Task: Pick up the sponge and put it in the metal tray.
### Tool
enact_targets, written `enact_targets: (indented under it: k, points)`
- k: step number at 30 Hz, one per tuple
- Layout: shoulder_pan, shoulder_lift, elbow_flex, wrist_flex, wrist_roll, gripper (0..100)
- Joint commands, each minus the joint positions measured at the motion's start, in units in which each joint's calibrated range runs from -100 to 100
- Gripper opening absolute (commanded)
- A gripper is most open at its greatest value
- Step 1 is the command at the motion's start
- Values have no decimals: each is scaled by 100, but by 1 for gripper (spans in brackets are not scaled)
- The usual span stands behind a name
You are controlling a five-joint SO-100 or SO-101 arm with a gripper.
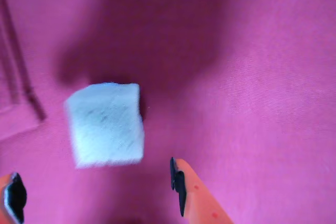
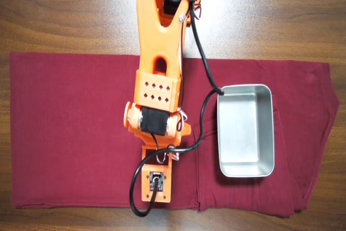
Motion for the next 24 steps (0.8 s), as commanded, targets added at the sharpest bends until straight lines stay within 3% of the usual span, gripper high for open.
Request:
enact_targets:
  k: [1, 21, 22, 24]
  points:
    - [133, 322, 68, -496, -10, 36]
    - [-337, 1343, 95, -1483, -288, 31]
    - [-337, 1343, 95, -1501, -298, 29]
    - [-404, 1334, 95, -1520, -420, 5]
